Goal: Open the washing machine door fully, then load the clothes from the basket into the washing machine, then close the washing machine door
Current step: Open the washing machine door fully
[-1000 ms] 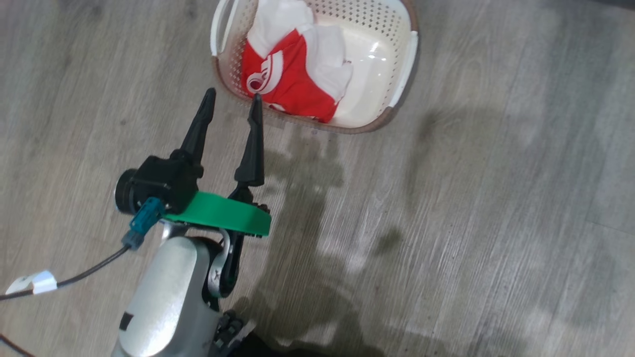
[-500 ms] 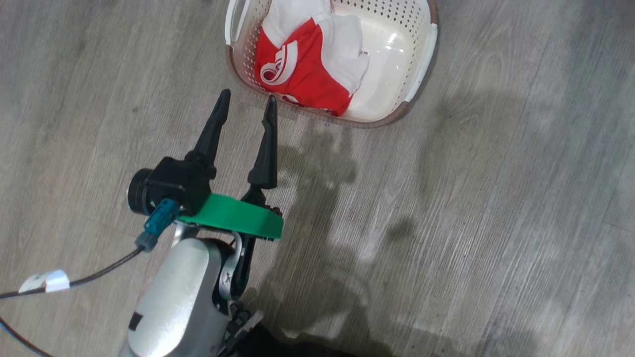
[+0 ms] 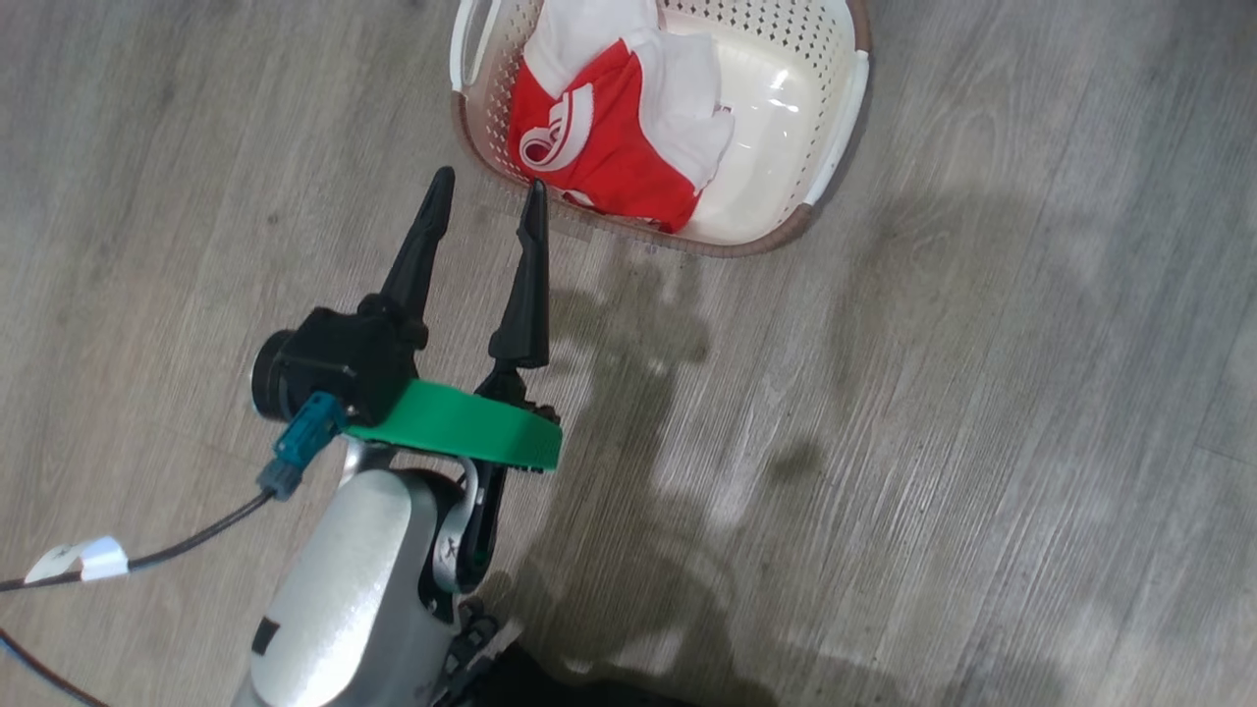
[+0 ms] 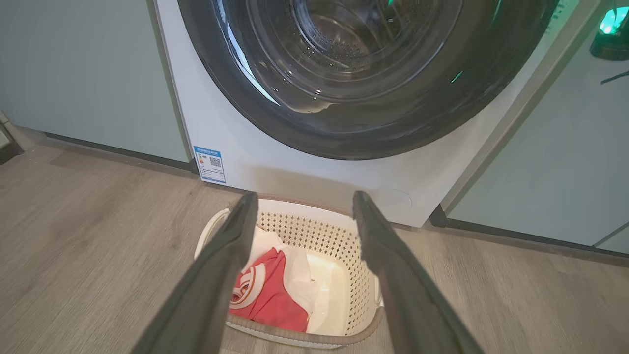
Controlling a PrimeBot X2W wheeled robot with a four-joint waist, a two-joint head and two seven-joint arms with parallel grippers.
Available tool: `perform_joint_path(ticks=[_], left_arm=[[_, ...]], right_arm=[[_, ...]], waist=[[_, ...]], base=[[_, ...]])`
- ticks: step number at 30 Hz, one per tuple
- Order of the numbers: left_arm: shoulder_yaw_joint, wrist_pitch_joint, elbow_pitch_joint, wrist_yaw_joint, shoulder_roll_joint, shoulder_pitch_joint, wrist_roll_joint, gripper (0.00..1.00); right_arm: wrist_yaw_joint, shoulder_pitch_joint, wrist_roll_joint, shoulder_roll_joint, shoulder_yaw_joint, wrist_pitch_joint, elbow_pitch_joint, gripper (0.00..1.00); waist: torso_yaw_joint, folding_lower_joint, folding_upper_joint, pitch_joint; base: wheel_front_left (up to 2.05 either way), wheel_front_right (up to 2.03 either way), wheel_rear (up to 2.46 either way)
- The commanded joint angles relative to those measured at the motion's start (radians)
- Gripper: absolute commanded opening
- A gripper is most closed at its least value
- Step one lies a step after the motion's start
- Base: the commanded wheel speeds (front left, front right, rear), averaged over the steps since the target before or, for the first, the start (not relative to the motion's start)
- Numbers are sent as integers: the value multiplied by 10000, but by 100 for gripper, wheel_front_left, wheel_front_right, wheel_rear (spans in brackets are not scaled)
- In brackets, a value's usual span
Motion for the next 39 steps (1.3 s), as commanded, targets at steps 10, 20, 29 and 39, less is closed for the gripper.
perform_joint_path(ticks=[10,20,29,39], left_arm=[[266,-95,-322,94,145,78,-60,100],[369,-95,-202,119,145,226,-162,100],[401,-95,-11,61,145,563,-58,100],[559,-95,226,-54,145,957,87,100]], right_arm=[[10,-23,246,382,243,741,-42,0],[10,1310,605,299,318,1089,-204,0],[10,3065,1377,691,264,1625,-836,0],[10,4784,1715,1028,443,1945,-1122,0]], waist=[[107,0,0,-242],[108,0,0,-1156],[201,0,0,-2207],[551,0,0,-3085]], base=[[0,0,0],[0,0,0],[0,0,0],[0,0,0]])
